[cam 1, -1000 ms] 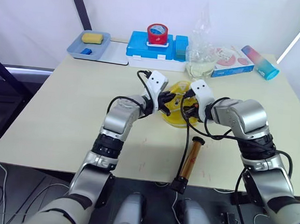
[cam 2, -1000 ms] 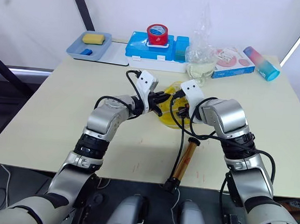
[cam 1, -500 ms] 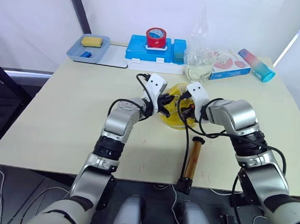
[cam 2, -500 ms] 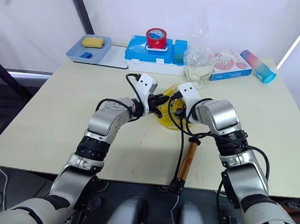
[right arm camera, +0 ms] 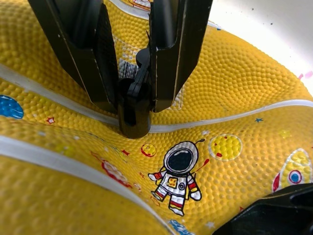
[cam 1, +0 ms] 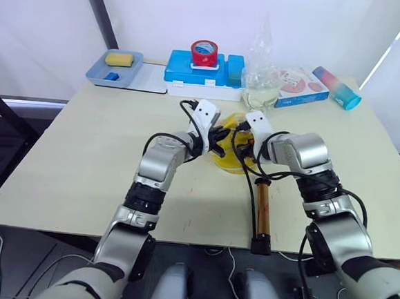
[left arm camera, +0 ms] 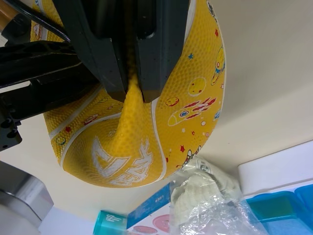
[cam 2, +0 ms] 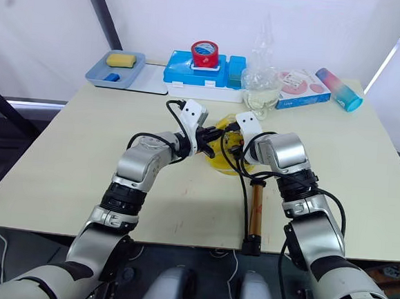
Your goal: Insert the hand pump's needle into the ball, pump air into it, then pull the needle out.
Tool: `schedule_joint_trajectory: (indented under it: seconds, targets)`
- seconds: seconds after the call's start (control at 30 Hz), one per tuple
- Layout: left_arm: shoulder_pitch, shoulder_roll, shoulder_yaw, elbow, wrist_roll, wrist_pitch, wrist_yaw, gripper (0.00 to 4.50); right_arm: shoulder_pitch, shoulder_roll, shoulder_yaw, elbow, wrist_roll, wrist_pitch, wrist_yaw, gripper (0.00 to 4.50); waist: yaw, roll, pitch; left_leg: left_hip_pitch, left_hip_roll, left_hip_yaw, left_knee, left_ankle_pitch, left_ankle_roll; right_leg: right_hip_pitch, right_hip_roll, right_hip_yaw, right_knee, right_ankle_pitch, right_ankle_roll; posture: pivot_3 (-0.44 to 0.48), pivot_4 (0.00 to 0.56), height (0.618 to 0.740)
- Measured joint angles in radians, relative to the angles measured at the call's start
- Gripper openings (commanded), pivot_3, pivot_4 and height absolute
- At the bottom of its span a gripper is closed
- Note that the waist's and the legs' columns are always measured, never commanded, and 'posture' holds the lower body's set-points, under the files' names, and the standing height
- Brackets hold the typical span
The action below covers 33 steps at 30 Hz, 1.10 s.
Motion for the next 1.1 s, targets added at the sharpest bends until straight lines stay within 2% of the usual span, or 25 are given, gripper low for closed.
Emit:
schedule_joint_trajectory:
  seconds: [0.2, 0.37, 0.67, 1.07, 1.1]
  targets:
    - [0.001, -0.002, 0.0, -0.001, 0.002, -0.001, 0.0, 0.0, 0.019, 0.003, -0.007, -0.031, -0.012, 0.003, 0.0, 0.36, 0.0, 0.001, 0.0, 0.0, 0.0, 0.0, -0.001, 0.0, 0.0, 0.0, -0.01, -0.014, 0.0, 0.0, 0.0, 0.0, 0.15, 0.739]
    - [0.0, -0.012, 0.0, -0.006, 0.002, -0.004, -0.001, 0.0, 0.061, -0.02, -0.012, -0.129, -0.019, 0.022, -0.001, 0.36, 0.007, 0.006, 0.003, -0.003, -0.002, -0.001, -0.001, 0.0, 0.0, -0.002, -0.022, -0.03, -0.001, 0.0, 0.0, 0.0, 0.15, 0.739]
    - [-0.005, -0.025, -0.01, -0.021, 0.001, -0.017, -0.034, 0.0, 0.124, -0.076, -0.013, -0.329, -0.013, 0.113, 0.001, 0.36, 0.036, 0.014, 0.014, -0.008, -0.004, -0.003, -0.005, 0.003, 0.005, -0.002, -0.016, -0.041, -0.009, 0.0, 0.001, 0.0, 0.15, 0.739]
    - [-0.012, -0.028, -0.036, -0.019, 0.001, -0.037, -0.052, 0.0, 0.178, -0.099, -0.047, -0.424, -0.003, 0.137, 0.0, 0.36, 0.054, 0.015, 0.016, -0.016, -0.009, -0.012, -0.005, 0.003, 0.005, -0.002, -0.011, -0.047, -0.015, 0.003, 0.007, 0.0, 0.15, 0.739]
    - [-0.012, -0.028, -0.036, -0.019, 0.001, -0.038, -0.053, 0.0, 0.182, -0.101, -0.048, -0.426, -0.001, 0.134, 0.001, 1.4, 0.054, 0.015, 0.016, -0.016, -0.01, -0.012, -0.005, 0.003, 0.005, -0.002, -0.011, -0.048, -0.015, 0.003, 0.007, 0.0, 0.15, 0.739]
